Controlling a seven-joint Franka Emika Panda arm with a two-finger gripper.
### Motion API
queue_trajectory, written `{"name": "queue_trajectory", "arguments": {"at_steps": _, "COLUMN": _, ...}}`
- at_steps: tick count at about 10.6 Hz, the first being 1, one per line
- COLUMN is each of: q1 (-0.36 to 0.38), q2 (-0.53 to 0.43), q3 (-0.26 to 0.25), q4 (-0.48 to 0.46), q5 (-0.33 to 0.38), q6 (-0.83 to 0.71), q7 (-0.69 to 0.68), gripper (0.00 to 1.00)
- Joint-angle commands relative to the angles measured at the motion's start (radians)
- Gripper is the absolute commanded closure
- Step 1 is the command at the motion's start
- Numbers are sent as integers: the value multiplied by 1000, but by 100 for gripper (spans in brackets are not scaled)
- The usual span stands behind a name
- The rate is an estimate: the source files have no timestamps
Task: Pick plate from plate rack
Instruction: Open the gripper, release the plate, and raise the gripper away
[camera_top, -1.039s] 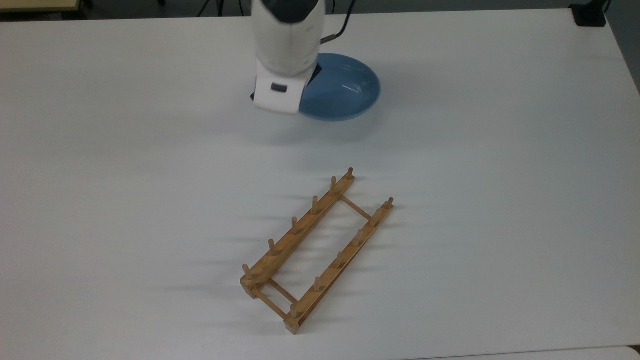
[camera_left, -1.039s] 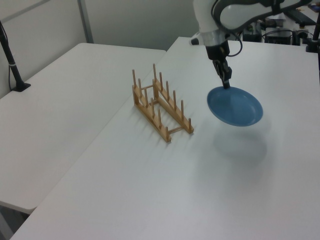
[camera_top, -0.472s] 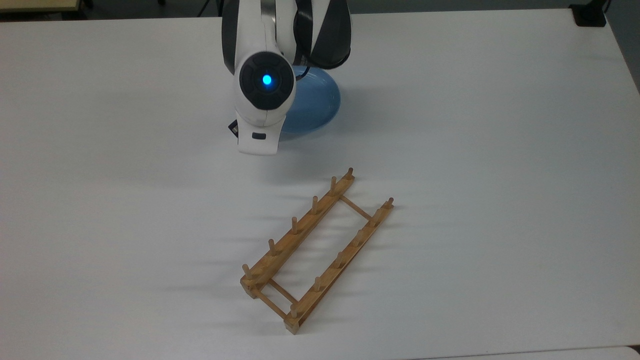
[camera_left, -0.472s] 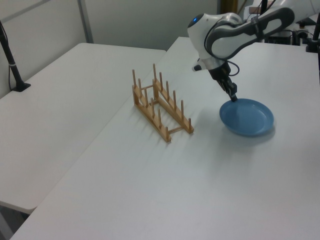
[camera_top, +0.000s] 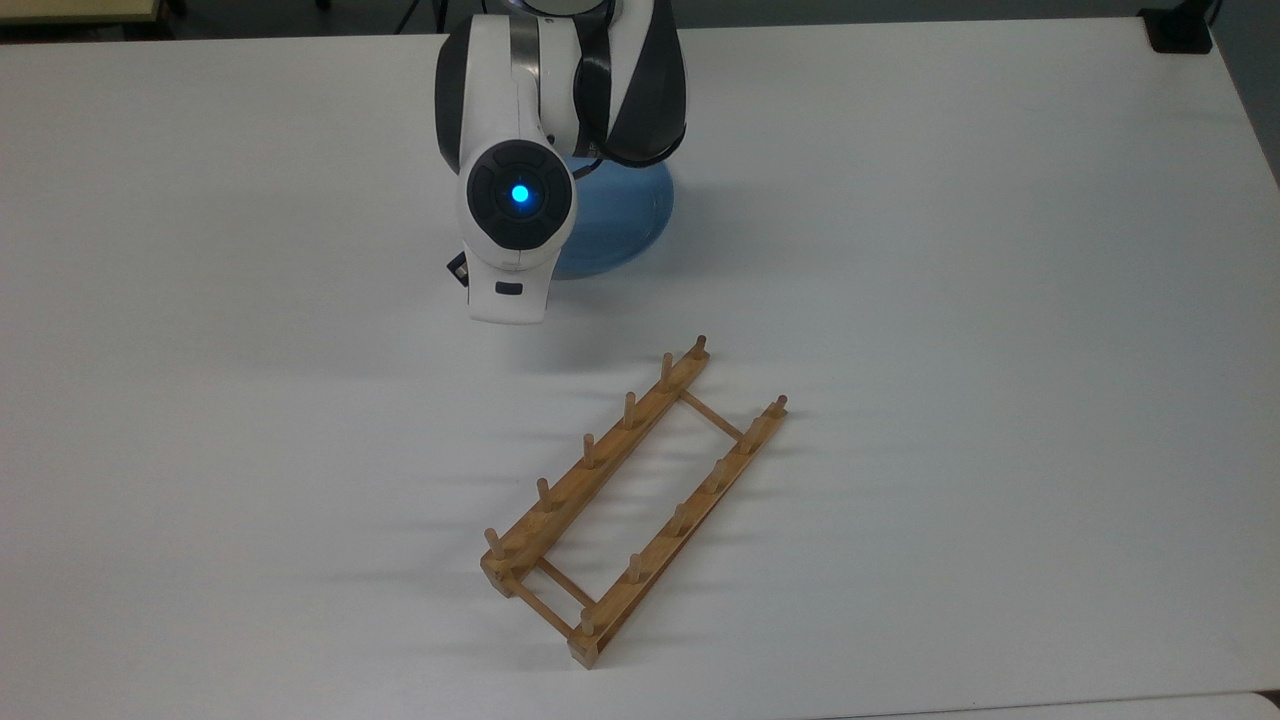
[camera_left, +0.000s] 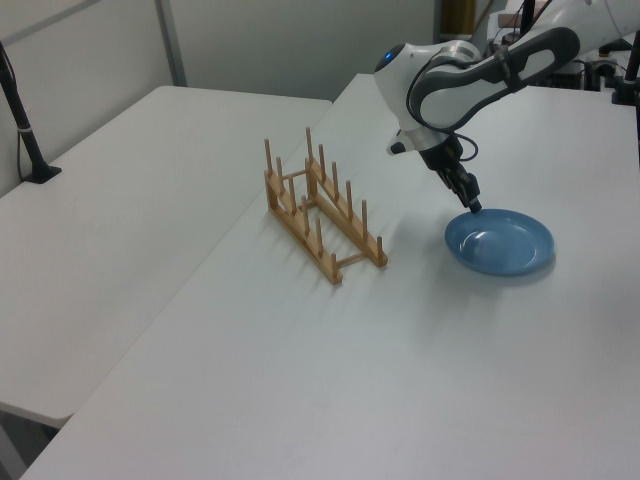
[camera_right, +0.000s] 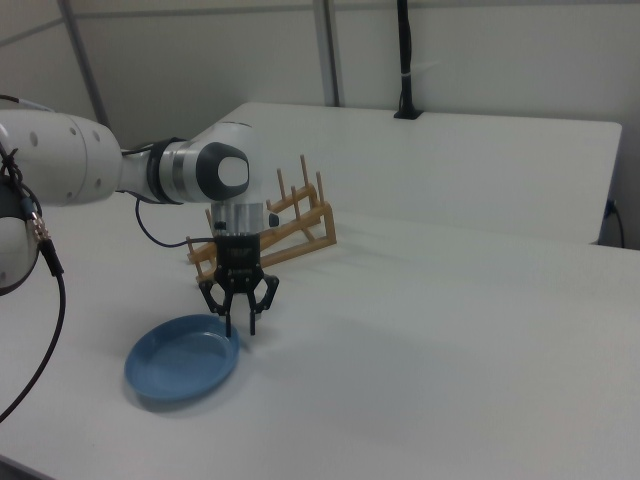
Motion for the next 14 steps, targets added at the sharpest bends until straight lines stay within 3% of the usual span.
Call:
{"name": "queue_trajectory", "arguments": {"at_steps": 1, "q1": 3, "q2": -60, "q3": -3, "q4": 16, "q5": -12, "q6": -6, "q7": 62, "gripper": 0}}
{"name": "queue_trajectory", "arguments": {"at_steps": 4, "q1": 12, "q2": -147, "q3": -3, "q4": 36, "q5": -12, "q6": -4, "q7": 264, "gripper": 0}}
{"name": "queue_trajectory", "arguments": {"at_steps": 9, "q1": 14, "q2": -363, "q3": 7, "q4": 26, "q5": 9, "q6": 5, "q7": 807, "gripper": 0}}
{"name": "queue_trajectory", "arguments": {"at_steps": 12, "q1": -34, "q2": -459, "q3": 4, "q4": -10, "q5": 81, "q6": 20, "q7": 842, "gripper": 0}}
{"name": "queue_trajectory", "arguments": {"at_steps": 14, "q1": -45, "q2": -462, "q3": 9, "q4": -8, "q5": 83, "q6": 25, "q7": 831, "gripper": 0}}
